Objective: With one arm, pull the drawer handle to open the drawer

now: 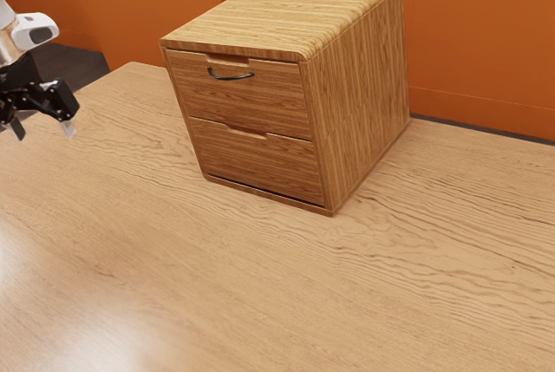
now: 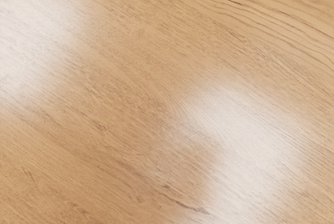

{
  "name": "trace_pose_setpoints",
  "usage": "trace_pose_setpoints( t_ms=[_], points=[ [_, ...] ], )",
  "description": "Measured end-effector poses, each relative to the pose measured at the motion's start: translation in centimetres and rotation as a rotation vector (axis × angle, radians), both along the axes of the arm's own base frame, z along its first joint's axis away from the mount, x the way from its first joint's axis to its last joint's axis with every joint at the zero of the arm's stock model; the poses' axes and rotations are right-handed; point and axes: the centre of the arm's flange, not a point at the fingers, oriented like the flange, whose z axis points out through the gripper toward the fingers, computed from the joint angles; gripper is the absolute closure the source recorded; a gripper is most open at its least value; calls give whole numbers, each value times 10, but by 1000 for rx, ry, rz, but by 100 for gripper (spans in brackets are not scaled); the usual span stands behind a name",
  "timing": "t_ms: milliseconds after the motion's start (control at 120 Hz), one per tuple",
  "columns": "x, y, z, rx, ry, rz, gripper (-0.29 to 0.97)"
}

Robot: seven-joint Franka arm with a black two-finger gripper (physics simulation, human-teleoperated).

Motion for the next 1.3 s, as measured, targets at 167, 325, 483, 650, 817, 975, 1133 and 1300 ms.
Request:
trace_pose_setpoints(
  t_ms=[167, 325, 483, 650, 817, 975, 1133, 1300],
  points=[
    [15, -31, 14, 13, -24, -66, 0],
    [12, -109, 121, 114, -204, -205, 0],
    [39, -195, 122, 99, -208, -380, 0],
    [49, -220, 107, 81, -171, -436, 0],
    [25, -215, 45, 1, -5, -444, 0],
    [36, -283, 7, -35, 37, -684, 0],
    [47, -295, -42, -46, 60, -957, 0],
    [52, -289, -23, 28, 6, -1213, 0]
  ],
)
